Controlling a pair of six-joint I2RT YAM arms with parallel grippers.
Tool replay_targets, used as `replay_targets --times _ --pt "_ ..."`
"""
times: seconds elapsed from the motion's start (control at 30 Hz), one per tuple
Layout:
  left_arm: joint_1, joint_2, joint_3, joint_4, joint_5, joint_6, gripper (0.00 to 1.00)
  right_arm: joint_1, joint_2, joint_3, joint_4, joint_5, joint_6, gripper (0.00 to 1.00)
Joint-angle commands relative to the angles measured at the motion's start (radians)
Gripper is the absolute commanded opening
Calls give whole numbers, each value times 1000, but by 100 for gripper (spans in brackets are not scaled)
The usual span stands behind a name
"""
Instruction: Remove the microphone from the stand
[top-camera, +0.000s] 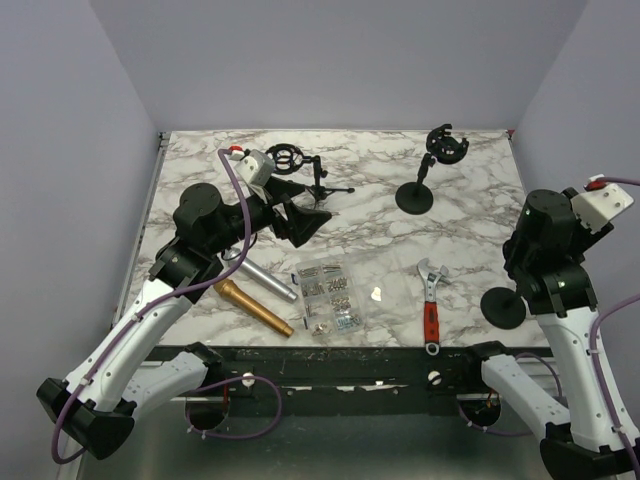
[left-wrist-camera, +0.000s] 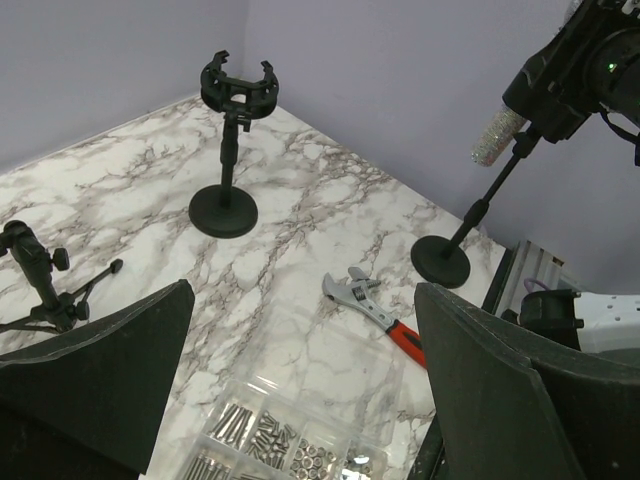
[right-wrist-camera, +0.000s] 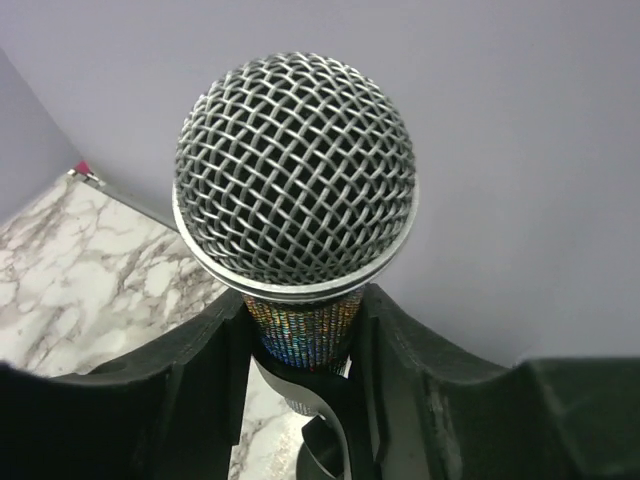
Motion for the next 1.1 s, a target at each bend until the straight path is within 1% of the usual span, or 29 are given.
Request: replay_targets --times 0.0,0.17,0.2,0.23,0.3,0.4,0.53,0.63,0.7,0.77,1.0,1.07 --pt "-8 3 6 5 -6 9 96 2 -22 -39 171 50 -100 41" --pt "-8 10 7 4 -9 10 96 2 -16 -25 261 2 -164 11" --pt "-8 13 7 4 -9 11 96 2 -14 -20 291 -31 -185 5" --pt "-8 15 6 4 -9 10 96 2 -11 -10 314 -76 -206 1" --pt "-9 22 5 5 -10 12 96 2 4 26 322 -166 -219 1" --pt "-12 39 6 -3 -21 21 96 2 26 98 291 -291 -231 1" --pt "-13 57 10 -7 -20 23 96 2 40 177 280 -553 -242 1" --pt "-22 64 6 -11 -34 32 96 2 91 242 252 -769 -230 1" --pt "-31 68 5 -17 -47 43 96 2 126 259 271 -890 -227 1" --pt "-45 73 5 -24 -66 59 96 2 159 277 292 -971 -213 1" --pt "-73 101 12 -50 -112 95 96 5 265 328 386 -1157 -51 1" --pt "-73 102 11 -50 -121 97 96 20 311 345 403 -1186 -20 1"
